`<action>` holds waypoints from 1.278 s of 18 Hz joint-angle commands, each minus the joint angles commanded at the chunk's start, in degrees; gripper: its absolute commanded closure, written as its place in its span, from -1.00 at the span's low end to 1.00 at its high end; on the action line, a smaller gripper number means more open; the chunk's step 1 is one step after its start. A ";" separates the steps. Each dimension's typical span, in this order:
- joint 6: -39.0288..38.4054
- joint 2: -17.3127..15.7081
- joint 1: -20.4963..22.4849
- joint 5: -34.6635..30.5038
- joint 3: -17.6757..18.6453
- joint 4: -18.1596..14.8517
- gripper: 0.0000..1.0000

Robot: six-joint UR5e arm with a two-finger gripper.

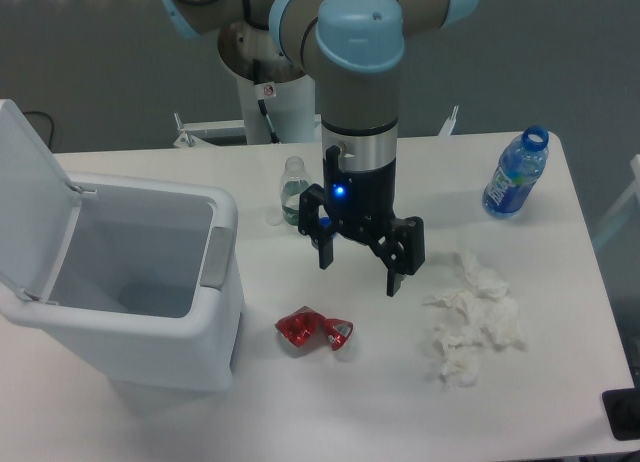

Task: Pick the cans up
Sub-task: 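Move the open gripper over the two red crushed cans and lower it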

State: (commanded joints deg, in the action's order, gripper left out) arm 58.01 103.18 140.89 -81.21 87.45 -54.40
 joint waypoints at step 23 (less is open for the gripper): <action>7.10 6.50 -2.64 -1.76 2.99 6.68 -1.00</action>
State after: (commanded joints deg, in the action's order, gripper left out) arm 65.10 109.69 138.25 -82.97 90.44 -47.72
